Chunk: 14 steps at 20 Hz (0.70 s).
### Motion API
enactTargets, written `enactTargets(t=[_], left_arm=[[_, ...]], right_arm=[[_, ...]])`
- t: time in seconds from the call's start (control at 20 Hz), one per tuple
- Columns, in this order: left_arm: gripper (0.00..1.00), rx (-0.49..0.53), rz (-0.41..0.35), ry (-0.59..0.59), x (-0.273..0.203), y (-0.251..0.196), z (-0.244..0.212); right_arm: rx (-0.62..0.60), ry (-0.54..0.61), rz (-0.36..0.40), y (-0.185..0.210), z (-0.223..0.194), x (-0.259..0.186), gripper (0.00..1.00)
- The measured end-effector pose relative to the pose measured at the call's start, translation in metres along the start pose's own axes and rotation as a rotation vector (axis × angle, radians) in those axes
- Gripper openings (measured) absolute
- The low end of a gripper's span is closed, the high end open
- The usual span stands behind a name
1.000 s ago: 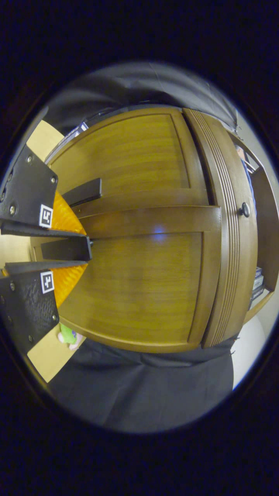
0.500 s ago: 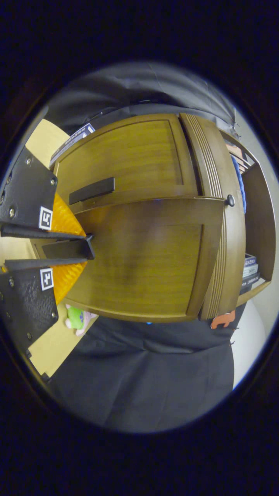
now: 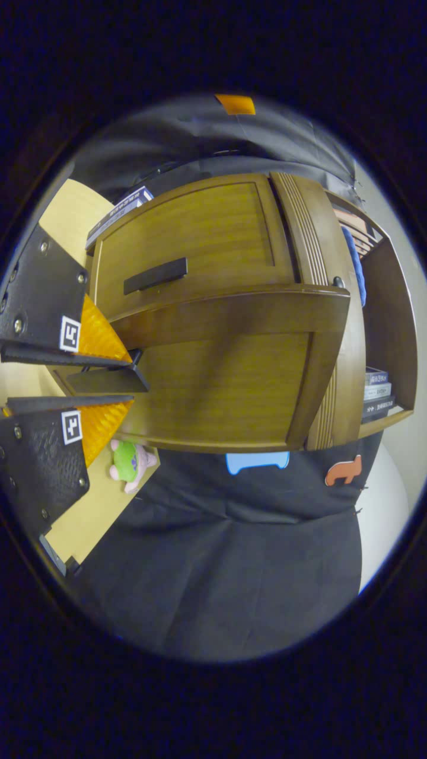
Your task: Open the right door of the double-door shoe cabinet with the right hand, and open the left door with the left hand.
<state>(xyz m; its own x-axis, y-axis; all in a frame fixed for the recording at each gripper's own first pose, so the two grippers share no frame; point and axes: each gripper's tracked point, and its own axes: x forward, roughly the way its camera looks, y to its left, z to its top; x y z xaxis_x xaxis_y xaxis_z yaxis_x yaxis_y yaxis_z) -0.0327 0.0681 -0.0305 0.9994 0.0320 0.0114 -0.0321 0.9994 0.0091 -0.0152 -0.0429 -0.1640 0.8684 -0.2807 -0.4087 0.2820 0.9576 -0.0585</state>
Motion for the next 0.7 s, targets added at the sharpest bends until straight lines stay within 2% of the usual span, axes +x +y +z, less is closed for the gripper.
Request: enactTargets(t=[0.25, 0.4, 0.55, 0.7], left_arm=[[0.99, -0.026, -0.077, -0.001, 0.005, -0.037, -0.001], [0.99, -0.031, -0.113, 0.004, 0.005, -0.055, -0.003], [0.99, -0.031, -0.135, 0.012, 0.003, -0.069, -0.005], [0.99, -0.030, -0.146, 0.031, 0.001, -0.078, -0.010]], right_arm=[[0.031, -0.015, -0.060, -0.042, -0.001, -0.018, 0.22], [0.056, -0.024, -0.069, -0.064, 0.000, -0.023, 0.22], [0.081, -0.046, -0.055, -0.079, 0.007, -0.023, 0.22], [0.063, -0.052, -0.089, -0.098, 0.004, -0.027, 0.19]])
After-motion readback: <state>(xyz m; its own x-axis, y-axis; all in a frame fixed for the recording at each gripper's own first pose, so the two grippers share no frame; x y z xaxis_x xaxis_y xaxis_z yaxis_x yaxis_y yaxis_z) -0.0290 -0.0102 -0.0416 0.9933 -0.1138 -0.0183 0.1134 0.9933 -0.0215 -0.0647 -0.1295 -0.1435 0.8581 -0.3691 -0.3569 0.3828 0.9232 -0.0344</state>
